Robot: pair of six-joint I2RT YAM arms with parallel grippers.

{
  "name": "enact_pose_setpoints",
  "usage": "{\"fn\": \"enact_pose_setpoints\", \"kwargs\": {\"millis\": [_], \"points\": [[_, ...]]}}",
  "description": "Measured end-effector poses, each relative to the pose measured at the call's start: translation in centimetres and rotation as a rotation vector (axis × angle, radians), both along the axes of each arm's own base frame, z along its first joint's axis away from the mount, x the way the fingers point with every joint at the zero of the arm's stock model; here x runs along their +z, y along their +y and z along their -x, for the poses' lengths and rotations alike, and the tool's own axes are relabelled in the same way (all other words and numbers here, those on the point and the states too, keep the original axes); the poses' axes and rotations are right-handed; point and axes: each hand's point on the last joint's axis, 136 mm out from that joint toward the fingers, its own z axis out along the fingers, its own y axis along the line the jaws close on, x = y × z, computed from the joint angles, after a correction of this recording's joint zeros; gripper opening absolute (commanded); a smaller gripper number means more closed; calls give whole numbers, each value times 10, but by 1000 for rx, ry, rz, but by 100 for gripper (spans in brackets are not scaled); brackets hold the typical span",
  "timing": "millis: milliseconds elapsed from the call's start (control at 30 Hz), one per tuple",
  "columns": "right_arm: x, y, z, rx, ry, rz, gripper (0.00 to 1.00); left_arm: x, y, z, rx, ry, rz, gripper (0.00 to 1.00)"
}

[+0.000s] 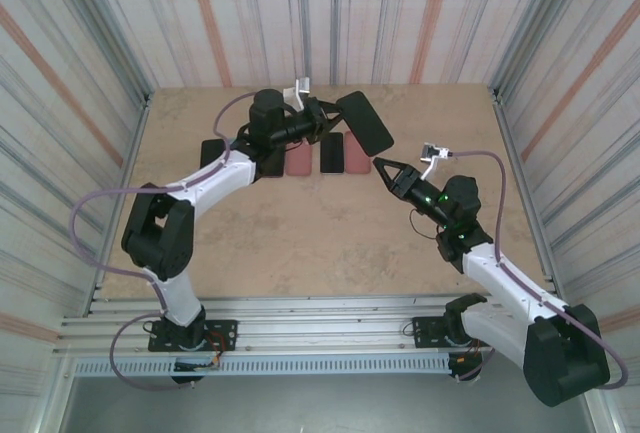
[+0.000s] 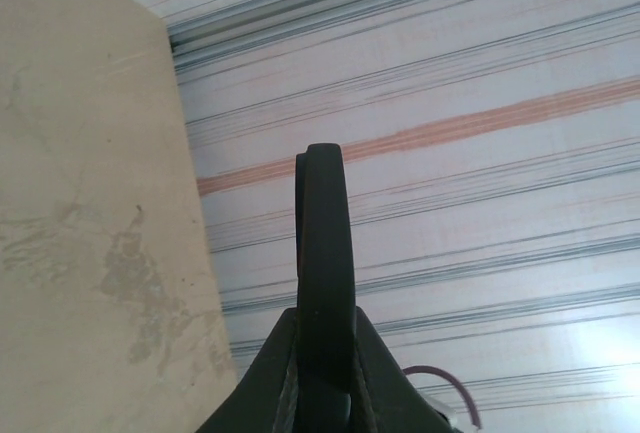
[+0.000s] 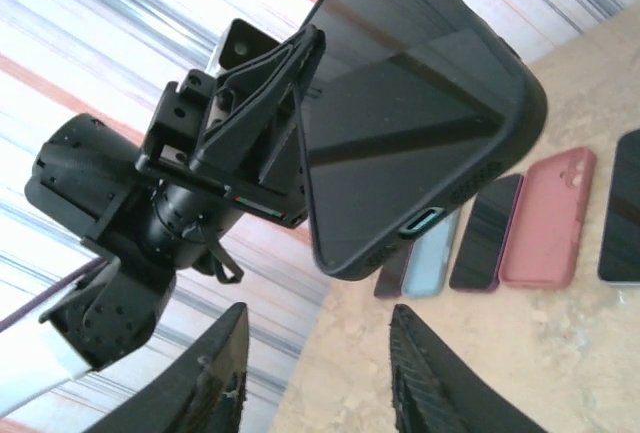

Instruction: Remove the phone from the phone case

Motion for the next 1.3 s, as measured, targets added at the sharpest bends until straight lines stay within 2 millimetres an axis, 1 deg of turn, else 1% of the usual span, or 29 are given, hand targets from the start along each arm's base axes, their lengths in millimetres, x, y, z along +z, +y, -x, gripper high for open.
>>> {"fn": "enact_pose_setpoints", "kwargs": {"millis": [67, 133, 233, 300, 400, 500, 700, 933, 1133, 1300], "points": [[4, 2, 1, 1, -2, -31, 30, 12, -2, 5, 0, -17, 20, 11], [10, 4, 0, 6, -14, -61, 28, 23, -3, 12, -4, -32, 37, 11], [14, 7, 0, 16, -18, -88, 26, 40, -3, 20, -3, -61, 61, 11], [18, 9, 1, 23, -26, -104, 24, 49, -1, 25, -4, -76, 71, 11], [24, 11, 4, 33, -44, -121, 24, 56, 0, 30, -3, -89, 79, 11], [29, 15, 7, 53, -64, -129, 26, 57, 1, 31, 0, -92, 80, 11], [39, 27, 17, 112, -99, -139, 26, 56, 1, 30, 4, -88, 77, 11], [45, 26, 15, 108, -115, -146, 24, 56, 1, 30, 4, -87, 78, 10], [48, 19, 10, 86, -122, -151, 19, 52, 1, 31, 4, -81, 77, 9], [47, 20, 10, 92, -110, -157, 11, 52, 1, 30, 5, -79, 80, 7]]}}
